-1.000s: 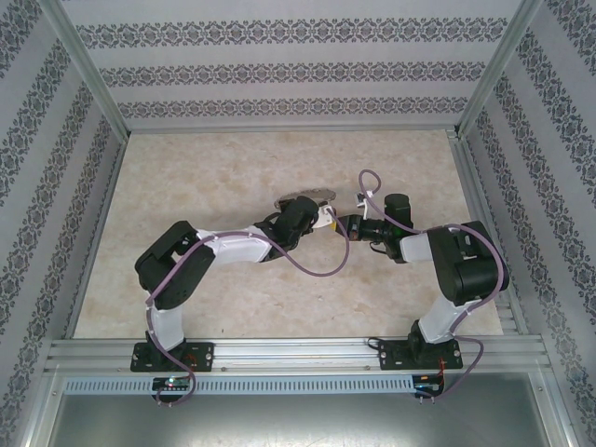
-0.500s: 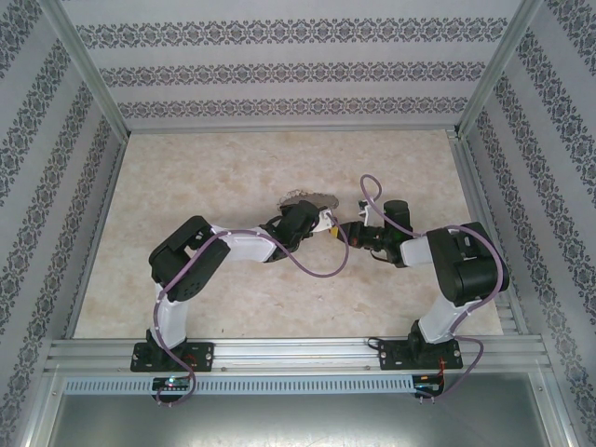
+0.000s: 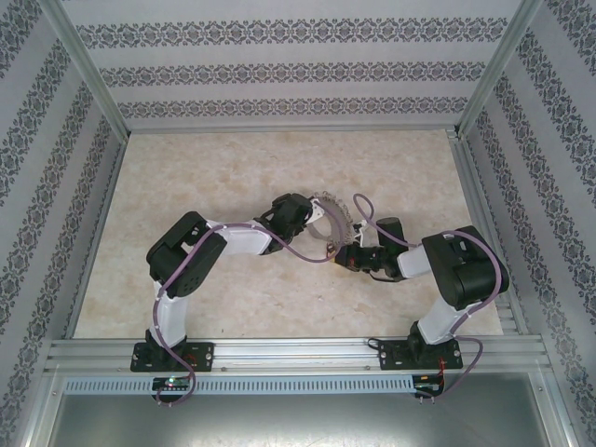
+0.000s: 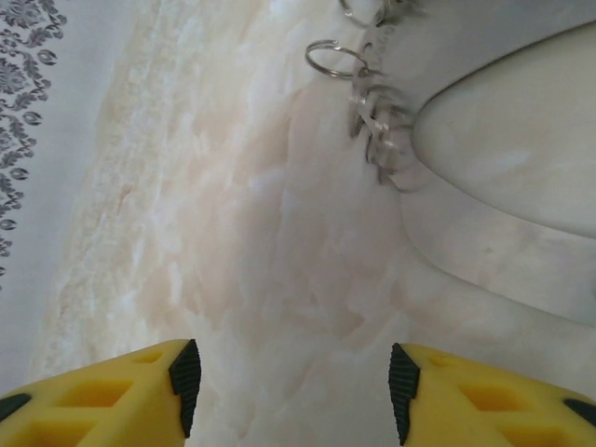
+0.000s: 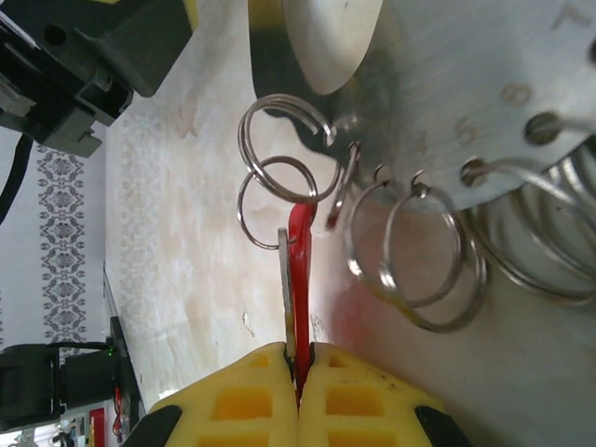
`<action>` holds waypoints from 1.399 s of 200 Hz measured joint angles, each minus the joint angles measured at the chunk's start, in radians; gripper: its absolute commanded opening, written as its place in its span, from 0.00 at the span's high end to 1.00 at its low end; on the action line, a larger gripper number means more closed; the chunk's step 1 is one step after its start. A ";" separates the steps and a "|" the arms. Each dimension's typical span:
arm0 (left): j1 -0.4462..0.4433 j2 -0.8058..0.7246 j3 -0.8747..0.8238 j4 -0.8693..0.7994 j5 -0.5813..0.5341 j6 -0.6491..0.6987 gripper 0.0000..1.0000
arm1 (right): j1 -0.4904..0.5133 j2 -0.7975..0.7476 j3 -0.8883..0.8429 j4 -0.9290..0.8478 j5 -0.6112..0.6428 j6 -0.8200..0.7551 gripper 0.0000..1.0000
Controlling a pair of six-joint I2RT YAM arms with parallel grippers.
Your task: Put the keys on the keyring
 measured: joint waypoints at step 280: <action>0.246 -0.780 -0.179 0.010 0.114 -0.494 0.00 | -0.204 -0.660 0.490 -0.736 0.428 -0.251 0.02</action>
